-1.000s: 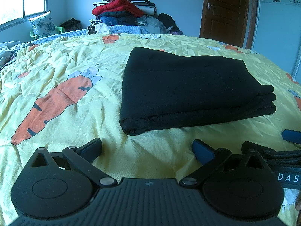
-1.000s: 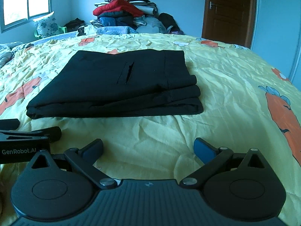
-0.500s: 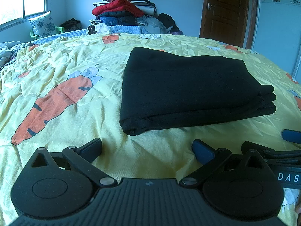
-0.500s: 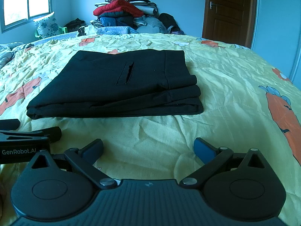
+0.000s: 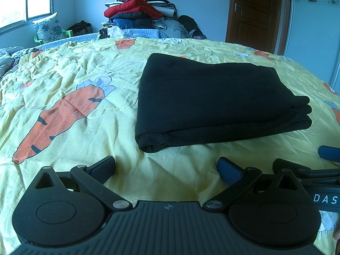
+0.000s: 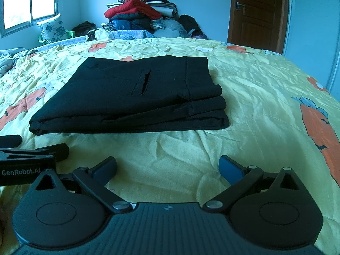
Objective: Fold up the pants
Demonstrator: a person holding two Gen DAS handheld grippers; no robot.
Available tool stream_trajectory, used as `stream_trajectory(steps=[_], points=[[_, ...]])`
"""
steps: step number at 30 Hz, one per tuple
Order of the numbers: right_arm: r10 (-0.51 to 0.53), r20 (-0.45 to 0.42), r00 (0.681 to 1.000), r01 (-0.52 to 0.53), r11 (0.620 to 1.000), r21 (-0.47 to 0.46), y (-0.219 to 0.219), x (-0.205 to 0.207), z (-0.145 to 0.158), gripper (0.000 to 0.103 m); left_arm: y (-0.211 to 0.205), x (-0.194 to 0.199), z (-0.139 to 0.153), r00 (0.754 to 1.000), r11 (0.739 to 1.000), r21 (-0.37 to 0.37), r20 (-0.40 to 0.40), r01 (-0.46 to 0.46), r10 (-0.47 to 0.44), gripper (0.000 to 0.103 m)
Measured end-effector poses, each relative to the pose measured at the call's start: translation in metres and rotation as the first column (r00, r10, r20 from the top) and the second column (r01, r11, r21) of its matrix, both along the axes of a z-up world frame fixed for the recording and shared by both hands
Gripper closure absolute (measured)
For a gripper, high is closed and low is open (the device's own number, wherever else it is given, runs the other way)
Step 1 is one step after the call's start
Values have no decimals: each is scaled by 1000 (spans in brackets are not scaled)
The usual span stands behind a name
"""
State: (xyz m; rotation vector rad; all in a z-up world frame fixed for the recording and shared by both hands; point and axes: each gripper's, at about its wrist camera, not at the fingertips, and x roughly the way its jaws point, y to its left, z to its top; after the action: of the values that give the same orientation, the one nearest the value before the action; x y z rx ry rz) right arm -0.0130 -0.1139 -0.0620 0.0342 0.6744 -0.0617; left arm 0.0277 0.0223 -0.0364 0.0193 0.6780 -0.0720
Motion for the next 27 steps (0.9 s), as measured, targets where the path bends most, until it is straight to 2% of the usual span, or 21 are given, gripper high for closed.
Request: stream_trajectory(steps=[27], points=[[-34, 0, 999, 34, 999, 1, -2, 4, -1, 0, 0, 0, 0, 1000, 1000, 0, 0, 0, 0, 0]])
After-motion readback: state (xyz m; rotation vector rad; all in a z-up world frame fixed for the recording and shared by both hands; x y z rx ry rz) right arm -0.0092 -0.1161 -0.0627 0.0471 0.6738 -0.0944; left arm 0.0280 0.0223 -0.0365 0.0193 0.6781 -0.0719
